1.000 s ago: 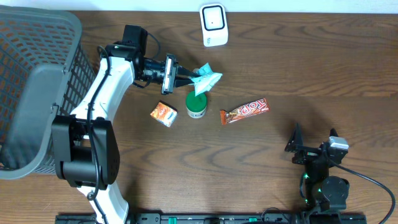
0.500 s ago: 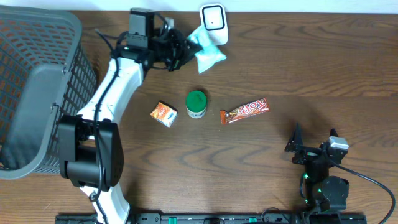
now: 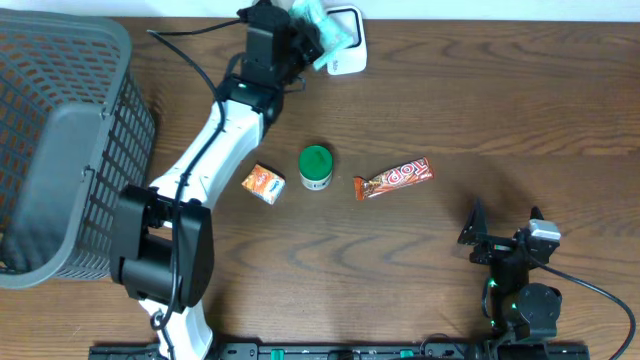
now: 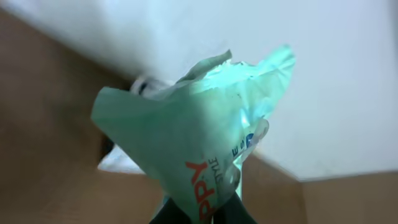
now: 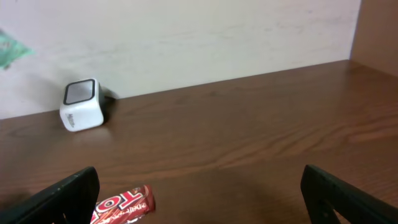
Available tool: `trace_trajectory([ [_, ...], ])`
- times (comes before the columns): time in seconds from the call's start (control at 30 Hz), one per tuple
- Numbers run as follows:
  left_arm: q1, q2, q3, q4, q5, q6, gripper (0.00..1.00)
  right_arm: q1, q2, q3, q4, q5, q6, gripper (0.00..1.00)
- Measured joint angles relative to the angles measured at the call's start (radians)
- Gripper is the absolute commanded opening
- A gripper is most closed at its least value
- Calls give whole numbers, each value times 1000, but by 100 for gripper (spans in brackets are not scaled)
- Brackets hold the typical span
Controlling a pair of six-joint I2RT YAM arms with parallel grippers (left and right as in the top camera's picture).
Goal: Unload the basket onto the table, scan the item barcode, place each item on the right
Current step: 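Hold the wipes pack against the scanner face with the left gripper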
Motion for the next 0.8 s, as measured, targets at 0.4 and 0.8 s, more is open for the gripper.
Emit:
trace_trajectory([
  [0.4,29,277,27,225,-93,-257,7,0,0,0,0,0,0,99],
  [0.8,26,432,229,234,-93,-373,7,0,0,0,0,0,0,99],
])
